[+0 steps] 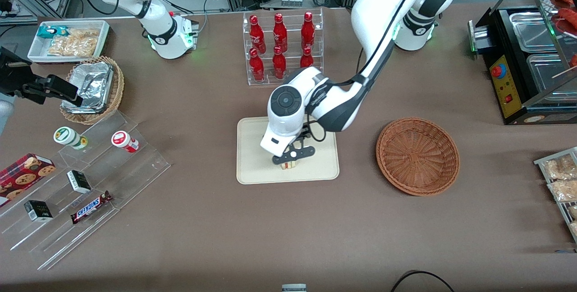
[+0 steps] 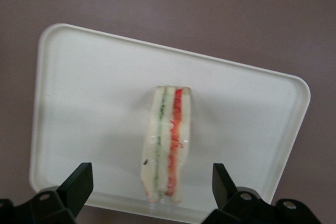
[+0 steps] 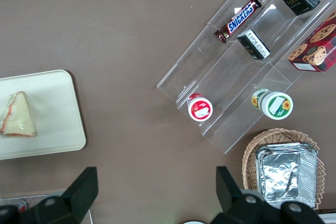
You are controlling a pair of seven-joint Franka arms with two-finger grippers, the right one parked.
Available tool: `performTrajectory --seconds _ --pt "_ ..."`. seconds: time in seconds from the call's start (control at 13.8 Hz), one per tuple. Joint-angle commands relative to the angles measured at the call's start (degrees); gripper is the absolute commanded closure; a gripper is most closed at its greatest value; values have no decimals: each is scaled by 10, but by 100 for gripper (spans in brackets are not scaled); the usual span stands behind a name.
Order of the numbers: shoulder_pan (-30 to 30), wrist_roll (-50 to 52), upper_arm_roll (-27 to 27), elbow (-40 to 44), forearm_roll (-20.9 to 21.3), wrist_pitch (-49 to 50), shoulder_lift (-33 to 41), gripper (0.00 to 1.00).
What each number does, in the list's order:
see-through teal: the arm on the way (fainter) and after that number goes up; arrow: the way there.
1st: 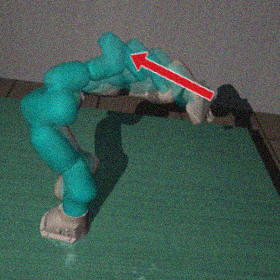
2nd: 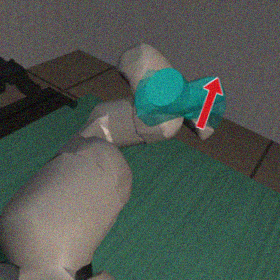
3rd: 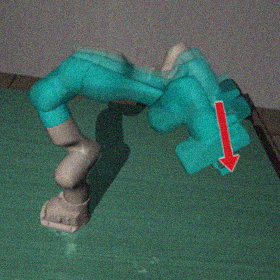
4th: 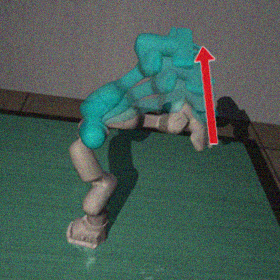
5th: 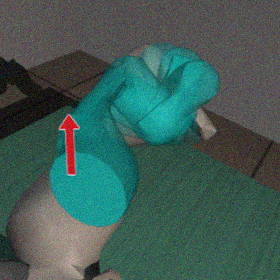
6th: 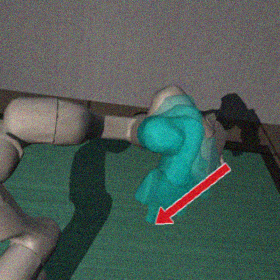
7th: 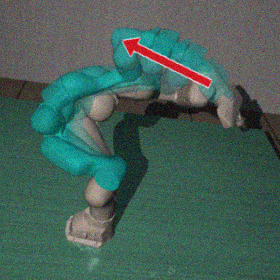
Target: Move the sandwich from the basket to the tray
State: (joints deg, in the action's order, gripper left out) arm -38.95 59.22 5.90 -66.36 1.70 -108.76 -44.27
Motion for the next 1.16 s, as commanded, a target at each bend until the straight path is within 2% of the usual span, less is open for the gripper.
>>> performTrajectory --seconds 0.0,0.22,0.29,0.51,0.65,0.87,1.09 --pt "-2 9 -24 -13 35 47 44 0" --pt "1 0 -74 -45 21 80 79 0" --pt "2 -29 -84 -81 4 73 102 0" --pt "1 -174 -168 -176 -67 69 162 0" --pt "1 -237 -211 -209 -87 70 185 0" --pt "1 -329 -266 -245 -99 91 223 0" --pt "0 -417 -320 -255 -99 157 267 0"
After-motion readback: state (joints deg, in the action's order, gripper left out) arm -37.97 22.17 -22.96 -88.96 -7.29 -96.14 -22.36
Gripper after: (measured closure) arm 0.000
